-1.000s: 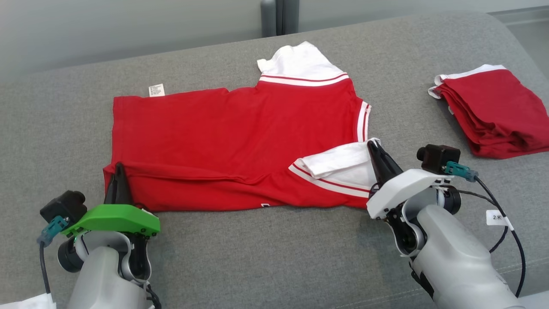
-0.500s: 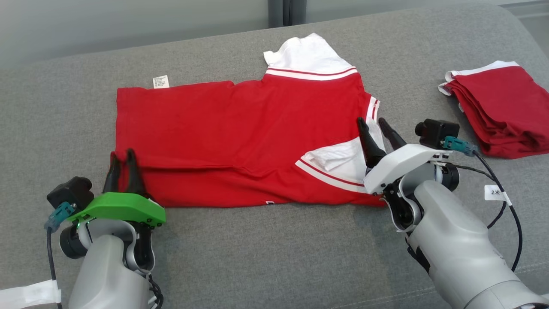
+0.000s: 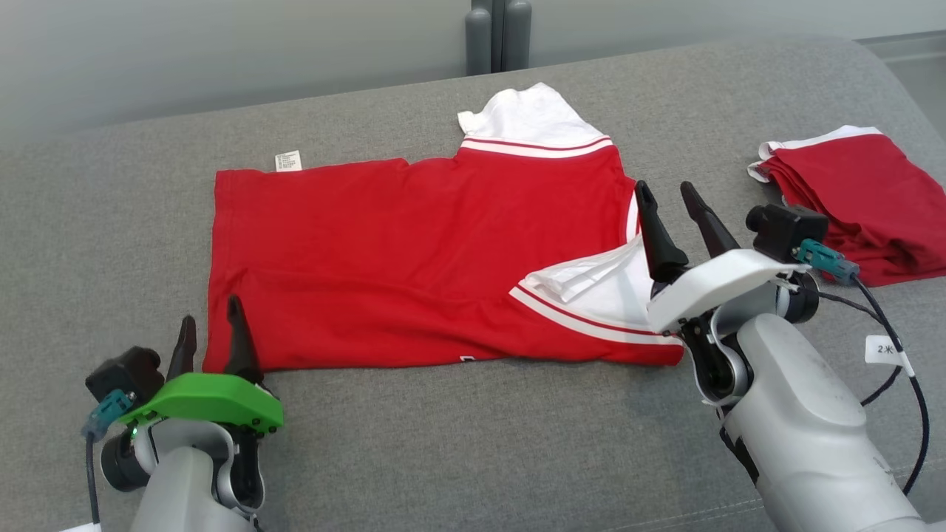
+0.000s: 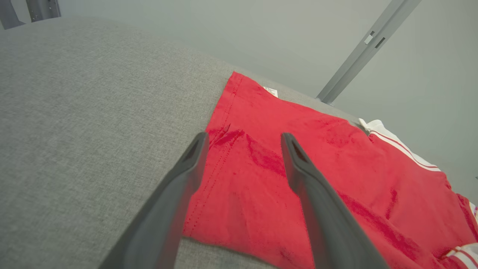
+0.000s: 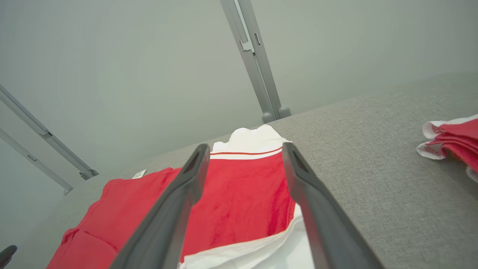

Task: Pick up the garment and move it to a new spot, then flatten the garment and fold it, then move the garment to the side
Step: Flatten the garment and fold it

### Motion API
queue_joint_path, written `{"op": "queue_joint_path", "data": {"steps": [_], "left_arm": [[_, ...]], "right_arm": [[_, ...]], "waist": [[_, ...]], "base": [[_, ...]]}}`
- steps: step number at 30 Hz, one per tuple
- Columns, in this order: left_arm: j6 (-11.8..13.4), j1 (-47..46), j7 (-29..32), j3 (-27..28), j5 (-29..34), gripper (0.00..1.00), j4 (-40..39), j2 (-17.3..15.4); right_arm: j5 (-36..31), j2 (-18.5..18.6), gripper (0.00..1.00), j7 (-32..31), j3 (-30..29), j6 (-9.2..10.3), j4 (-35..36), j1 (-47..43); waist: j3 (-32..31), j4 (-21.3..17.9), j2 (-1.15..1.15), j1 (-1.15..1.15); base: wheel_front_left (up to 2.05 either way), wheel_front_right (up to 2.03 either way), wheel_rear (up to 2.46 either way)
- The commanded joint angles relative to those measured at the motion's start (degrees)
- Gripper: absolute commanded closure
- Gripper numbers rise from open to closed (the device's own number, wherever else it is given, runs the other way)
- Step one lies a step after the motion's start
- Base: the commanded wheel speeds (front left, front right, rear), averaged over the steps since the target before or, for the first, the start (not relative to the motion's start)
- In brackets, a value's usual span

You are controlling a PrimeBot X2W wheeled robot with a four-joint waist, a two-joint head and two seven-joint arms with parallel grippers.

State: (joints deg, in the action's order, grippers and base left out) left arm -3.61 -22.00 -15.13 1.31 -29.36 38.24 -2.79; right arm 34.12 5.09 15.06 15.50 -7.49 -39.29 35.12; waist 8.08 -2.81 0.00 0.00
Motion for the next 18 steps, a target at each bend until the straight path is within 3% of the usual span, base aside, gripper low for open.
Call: {"op": "queue_joint_path", "data": {"steps": [1,13,18], "left_arm": [[0.1,1.6,0.0,0.1,0.2,0.00,1.1,-0.2],[1.5,2.2,4.5,0.9,-2.0,0.00,9.4,-0.6],[3.9,0.5,5.7,2.3,-3.2,0.00,13.0,-1.5]], "right_arm": [[-2.0,0.6,0.00,0.2,-0.9,0.00,1.8,-2.4],[-12.3,-0.5,0.00,0.2,-8.1,0.00,13.7,-13.5],[-13.3,-1.3,0.00,0.2,-8.4,0.00,17.3,-16.4]], "waist": [[-1.0,-0.2,0.00,0.00],[-2.1,-2.1,0.00,0.00],[-1.5,-3.9,0.00,0.00]], "base": [[0.00,0.00,0.00],[0.00,0.00,0.00],[0.00,0.00,0.00]]}}
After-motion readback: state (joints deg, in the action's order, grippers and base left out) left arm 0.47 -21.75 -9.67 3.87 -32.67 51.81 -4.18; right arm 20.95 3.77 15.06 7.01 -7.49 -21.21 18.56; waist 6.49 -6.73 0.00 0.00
